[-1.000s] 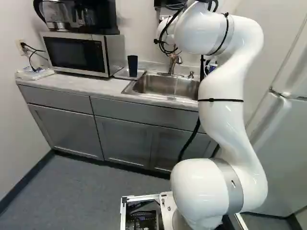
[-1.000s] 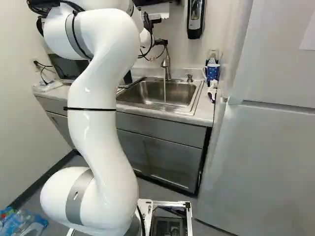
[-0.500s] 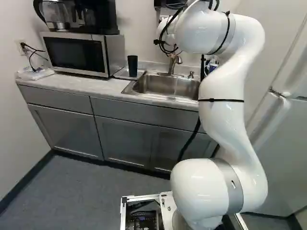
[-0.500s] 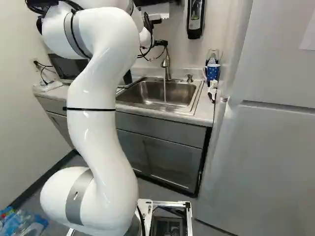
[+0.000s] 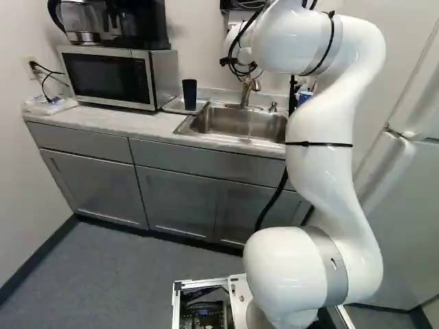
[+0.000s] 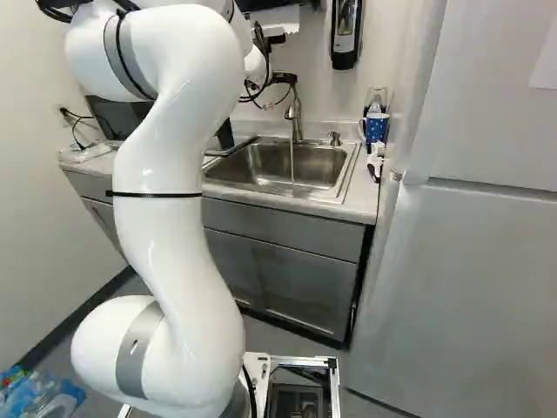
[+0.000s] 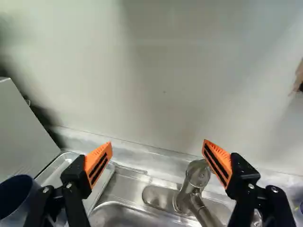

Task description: Rinse the cup and place it in the tray

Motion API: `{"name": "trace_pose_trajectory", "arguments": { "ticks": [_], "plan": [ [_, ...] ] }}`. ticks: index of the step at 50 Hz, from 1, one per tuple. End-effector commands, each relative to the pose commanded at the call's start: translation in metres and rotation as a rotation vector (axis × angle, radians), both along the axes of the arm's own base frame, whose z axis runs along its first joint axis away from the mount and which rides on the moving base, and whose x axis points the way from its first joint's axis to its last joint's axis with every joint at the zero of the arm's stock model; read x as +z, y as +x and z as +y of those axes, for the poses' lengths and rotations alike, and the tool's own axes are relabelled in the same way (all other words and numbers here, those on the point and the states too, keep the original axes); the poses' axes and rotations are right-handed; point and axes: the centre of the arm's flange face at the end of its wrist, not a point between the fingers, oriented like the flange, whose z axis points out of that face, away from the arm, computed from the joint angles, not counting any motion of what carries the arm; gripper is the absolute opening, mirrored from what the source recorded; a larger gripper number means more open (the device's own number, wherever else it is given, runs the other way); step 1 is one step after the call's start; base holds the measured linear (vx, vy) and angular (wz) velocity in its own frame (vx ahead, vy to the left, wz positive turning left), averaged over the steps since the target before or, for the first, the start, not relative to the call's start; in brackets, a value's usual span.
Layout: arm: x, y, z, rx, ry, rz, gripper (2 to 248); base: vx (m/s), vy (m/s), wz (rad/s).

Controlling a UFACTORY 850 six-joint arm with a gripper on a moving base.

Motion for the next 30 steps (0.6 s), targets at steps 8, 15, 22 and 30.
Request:
{"name": "trace_pose_trajectory", "arguments": {
  "ticks": [8,15,22,30],
  "plan": [
    [0.000,-0.005,0.000,0.000,0.001,0.008,247,0.000,0.000,0.000],
    [0.001,-0.009,0.000,0.000,0.001,0.011,247,0.000,0.000,0.000],
    [0.002,-0.013,0.000,0.000,0.001,0.014,247,0.000,0.000,0.000],
    [0.002,-0.018,0.000,0.000,0.001,0.017,247,0.000,0.000,0.000]
  ]
}}
